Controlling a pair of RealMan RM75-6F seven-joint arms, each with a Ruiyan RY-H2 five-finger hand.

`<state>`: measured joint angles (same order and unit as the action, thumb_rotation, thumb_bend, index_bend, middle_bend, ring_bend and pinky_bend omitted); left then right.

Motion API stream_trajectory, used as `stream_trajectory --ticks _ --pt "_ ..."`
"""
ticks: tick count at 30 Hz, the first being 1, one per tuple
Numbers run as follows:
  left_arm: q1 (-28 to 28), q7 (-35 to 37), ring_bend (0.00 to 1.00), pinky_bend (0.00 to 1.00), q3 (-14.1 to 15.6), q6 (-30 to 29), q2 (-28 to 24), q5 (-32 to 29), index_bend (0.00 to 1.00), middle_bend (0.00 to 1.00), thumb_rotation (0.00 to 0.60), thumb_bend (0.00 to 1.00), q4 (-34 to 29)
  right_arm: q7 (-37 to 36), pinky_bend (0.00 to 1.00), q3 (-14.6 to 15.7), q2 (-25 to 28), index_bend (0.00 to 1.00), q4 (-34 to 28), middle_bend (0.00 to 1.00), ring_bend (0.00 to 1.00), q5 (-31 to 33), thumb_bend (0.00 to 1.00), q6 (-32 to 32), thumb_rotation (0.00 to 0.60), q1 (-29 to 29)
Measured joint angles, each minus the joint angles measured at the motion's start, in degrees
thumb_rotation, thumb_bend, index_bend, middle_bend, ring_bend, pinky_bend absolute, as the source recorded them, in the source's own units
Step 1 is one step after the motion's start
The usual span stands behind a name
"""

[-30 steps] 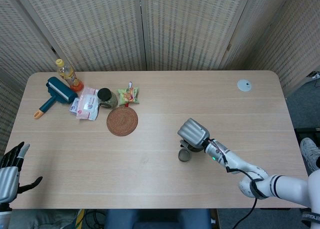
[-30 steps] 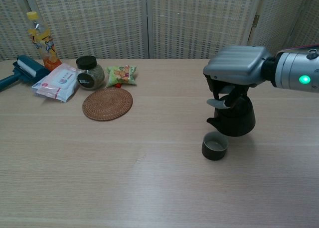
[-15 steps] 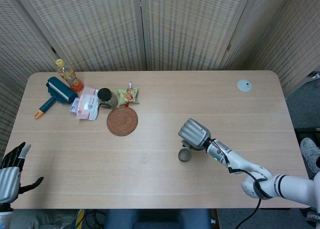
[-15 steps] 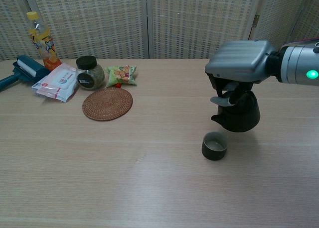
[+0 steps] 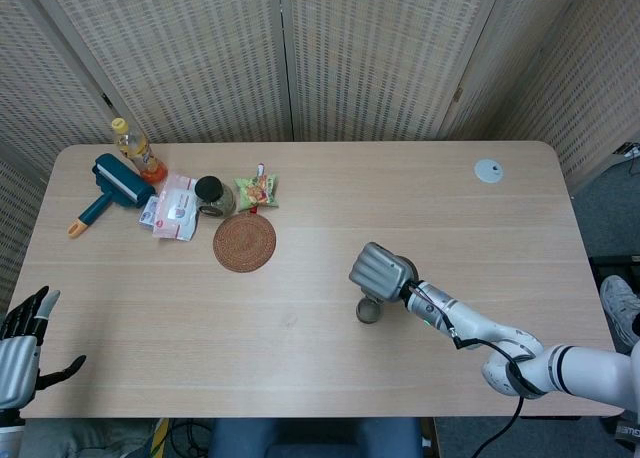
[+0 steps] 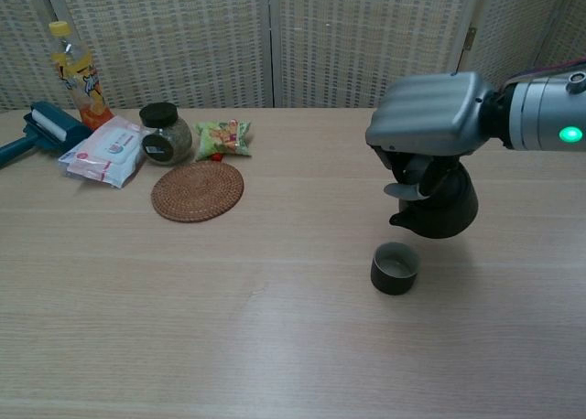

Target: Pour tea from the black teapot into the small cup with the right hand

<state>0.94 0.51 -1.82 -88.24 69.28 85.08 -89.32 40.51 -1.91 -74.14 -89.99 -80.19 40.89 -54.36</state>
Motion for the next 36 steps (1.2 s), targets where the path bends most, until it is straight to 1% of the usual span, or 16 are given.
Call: stream_trajectory --ticks 8,29,36 --pt "-0.2 0.4 0.0 0.06 0.0 -0.2 0.0 0.1 0.03 0.0 0.6 0.18 0.2 4.5 0.74 1.2 0.3 0.99 -1.5 0.96 0.81 0.6 0.48 -1.0 0.359 -0.8" --pt "-0.4 0.9 0.0 0.06 0.0 -0.2 0.2 0.0 0.03 0.0 0.6 0.18 0.7 12.7 0.74 2.4 0.8 0.99 -3.0 0.96 0.82 2.7 0.48 -0.5 0.358 -2.0" --pt "-0.3 0.9 0.0 0.06 0.0 -0.1 0.2 0.1 0.03 0.0 0.6 0.18 0.7 13.2 0.74 2.8 0.4 0.99 -3.6 0.96 0.82 3.2 0.48 0.5 0.36 -1.8"
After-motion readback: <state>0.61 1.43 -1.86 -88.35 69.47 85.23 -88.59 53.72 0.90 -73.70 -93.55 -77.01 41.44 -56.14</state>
